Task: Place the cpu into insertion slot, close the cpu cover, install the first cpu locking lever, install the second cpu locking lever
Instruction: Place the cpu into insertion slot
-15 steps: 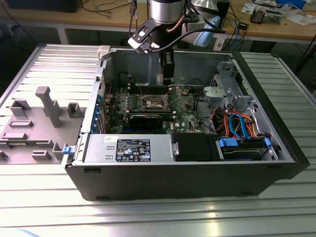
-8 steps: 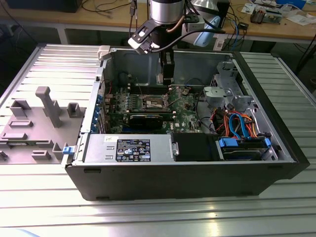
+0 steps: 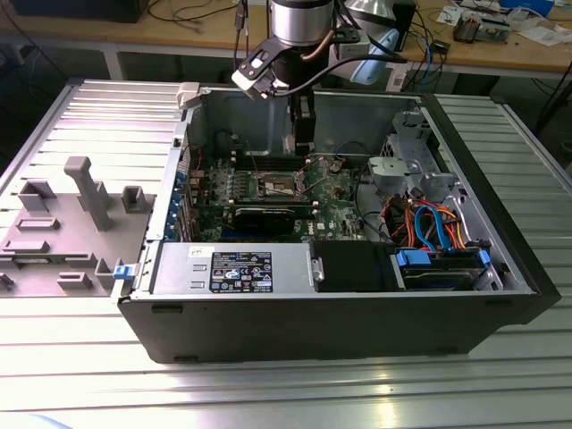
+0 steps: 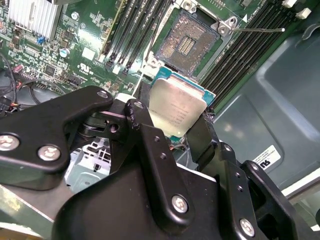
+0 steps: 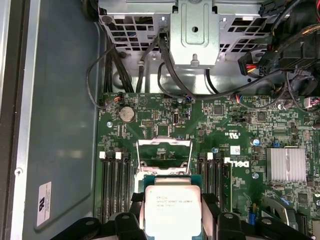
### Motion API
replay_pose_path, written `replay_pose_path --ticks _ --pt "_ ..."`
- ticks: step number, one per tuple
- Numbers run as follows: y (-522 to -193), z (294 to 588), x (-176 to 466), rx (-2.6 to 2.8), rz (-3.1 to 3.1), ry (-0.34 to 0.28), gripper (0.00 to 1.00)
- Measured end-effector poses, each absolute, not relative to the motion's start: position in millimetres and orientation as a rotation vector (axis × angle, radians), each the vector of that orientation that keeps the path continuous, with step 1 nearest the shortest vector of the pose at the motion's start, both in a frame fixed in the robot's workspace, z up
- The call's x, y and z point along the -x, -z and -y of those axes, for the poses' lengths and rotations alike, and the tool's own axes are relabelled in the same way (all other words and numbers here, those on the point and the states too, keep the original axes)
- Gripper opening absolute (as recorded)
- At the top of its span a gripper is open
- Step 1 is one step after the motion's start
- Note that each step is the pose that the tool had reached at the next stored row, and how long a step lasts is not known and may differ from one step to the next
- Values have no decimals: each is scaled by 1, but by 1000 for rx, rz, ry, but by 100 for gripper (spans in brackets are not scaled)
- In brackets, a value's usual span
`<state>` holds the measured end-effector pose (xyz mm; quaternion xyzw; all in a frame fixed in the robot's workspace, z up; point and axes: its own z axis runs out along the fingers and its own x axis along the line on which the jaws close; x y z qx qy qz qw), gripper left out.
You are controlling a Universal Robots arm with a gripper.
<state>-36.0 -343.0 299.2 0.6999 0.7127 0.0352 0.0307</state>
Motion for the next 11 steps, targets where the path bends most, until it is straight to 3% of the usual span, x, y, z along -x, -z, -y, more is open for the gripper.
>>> replay_pose_path --ticks 11 --pt "-292 343 43 -2157 -2196 -108 54"
